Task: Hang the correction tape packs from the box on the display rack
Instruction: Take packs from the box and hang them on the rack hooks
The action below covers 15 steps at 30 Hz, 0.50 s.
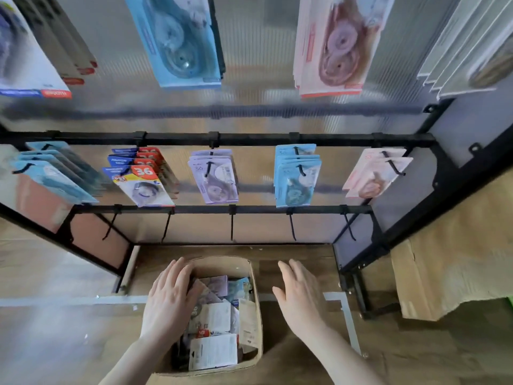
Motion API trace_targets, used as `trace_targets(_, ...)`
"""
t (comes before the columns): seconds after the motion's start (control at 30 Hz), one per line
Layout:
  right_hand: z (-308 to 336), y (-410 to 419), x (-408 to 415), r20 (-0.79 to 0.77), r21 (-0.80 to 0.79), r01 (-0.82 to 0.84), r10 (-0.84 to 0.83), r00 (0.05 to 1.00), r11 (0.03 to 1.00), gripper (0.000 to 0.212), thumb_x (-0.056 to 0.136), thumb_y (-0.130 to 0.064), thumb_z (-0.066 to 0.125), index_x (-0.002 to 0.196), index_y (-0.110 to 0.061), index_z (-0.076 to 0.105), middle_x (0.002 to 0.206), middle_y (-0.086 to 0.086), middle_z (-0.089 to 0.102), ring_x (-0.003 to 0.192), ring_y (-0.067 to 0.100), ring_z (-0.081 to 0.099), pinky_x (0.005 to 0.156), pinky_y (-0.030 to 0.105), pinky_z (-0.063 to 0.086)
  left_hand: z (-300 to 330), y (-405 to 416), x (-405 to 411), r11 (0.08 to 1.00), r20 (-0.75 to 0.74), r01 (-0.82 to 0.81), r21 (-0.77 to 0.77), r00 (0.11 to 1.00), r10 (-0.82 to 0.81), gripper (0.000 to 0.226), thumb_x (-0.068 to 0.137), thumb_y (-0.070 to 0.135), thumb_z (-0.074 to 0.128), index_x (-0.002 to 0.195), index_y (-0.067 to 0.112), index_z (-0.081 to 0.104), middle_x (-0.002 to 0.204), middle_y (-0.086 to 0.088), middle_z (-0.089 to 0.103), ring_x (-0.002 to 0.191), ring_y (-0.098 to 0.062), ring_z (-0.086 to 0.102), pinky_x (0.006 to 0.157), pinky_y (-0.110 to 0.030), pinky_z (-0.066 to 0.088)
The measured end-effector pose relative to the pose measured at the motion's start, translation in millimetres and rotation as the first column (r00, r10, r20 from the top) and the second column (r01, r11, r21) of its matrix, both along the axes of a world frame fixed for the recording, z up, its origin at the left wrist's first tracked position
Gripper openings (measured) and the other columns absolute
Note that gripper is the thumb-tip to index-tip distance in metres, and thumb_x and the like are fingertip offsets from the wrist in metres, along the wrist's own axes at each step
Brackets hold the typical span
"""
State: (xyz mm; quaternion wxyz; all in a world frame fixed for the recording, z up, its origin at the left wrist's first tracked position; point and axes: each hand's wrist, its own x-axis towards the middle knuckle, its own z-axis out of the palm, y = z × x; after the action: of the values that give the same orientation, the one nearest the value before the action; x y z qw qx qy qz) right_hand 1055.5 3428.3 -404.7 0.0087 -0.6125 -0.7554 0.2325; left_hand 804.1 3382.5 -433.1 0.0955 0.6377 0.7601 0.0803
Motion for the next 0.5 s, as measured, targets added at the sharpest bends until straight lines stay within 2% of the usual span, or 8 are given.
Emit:
trace_targets(0.2, -81.7, -0.8, -13.1, 0.019, 0.033, -0.025, 0.024, 1.0, 0.999, 0.056, 0.101, -0.039, 0.035, 0.15, -0.022, 0.016, 0.158, 0.003, 0.013, 0.146, 0.019, 0.012, 0.117, 0.028, 0.011, -91.5, -4.5, -21.3, 1.0, -0.033, -0.003, -0.006, 0.999, 0.002, 0.061, 0.09, 0.056, 0.033, 0.12, 0.011, 0.062, 0.131, -0.011, 0.058, 0.124, -0.03, 0.051, 0.096, -0.047, 0.047)
trace_targets(0.27, -105.6, 9.0, -15.2, 0.027, 0.056, -0.049, 0.047, 0.999, 0.997, 0.056, 0.101, -0.039, 0.034, 0.15, -0.022, 0.016, 0.158, 0.003, 0.013, 0.146, 0.018, 0.011, 0.116, 0.027, 0.01, -117.1, 4.2, -25.6, 0.998, 0.01, -0.025, -0.058, 1.0, 0.026, 0.065, 0.091, 0.058, 0.03, 0.12, 0.009, 0.062, 0.132, -0.013, 0.057, 0.124, -0.032, 0.052, 0.097, -0.048, 0.047)
trace_targets(0.3, -162.7, 5.2, -29.4, 0.004, 0.042, -0.044, 0.043, 0.999, 0.998, 0.055, 0.101, -0.039, 0.033, 0.151, -0.023, 0.014, 0.158, 0.002, 0.012, 0.146, 0.017, 0.01, 0.116, 0.027, 0.009, -182.9, -2.0, -35.5, 0.998, -0.027, -0.032, -0.048, 0.999, 0.03, 0.063, 0.09, 0.055, 0.033, 0.12, 0.008, 0.062, 0.132, -0.014, 0.057, 0.124, -0.033, 0.053, 0.098, -0.048, 0.046)
trace_targets(0.4, -191.6, 22.2, -30.9, 0.007, 0.119, -0.078, 0.078, 0.997, 0.99, 0.055, 0.101, -0.038, 0.035, 0.15, -0.022, 0.016, 0.158, 0.003, 0.014, 0.146, 0.018, 0.011, 0.116, 0.027, 0.007, -214.8, 10.3, -40.1, 0.997, 0.015, -0.051, -0.05, 0.999, 0.052, 0.063, 0.088, 0.052, 0.033, 0.125, 0.009, 0.06, 0.136, -0.015, 0.054, 0.127, -0.032, 0.049, 0.104, -0.042, 0.039)
trace_targets(0.5, -261.7, 27.4, -41.5, 0.011, 0.167, -0.112, 0.111, 0.994, 0.98, 0.055, 0.1, -0.035, 0.039, 0.15, -0.02, 0.021, 0.157, 0.005, 0.018, 0.145, 0.021, 0.015, 0.115, 0.027, 0.006, -305.6, 13.4, -51.2, 0.996, -0.055, 0.044, -0.074, 0.997, -0.048, 0.073, 0.086, 0.059, 0.024, 0.137, 0.015, 0.05, 0.148, -0.009, 0.041, 0.138, -0.027, 0.036, 0.11, -0.042, 0.032)
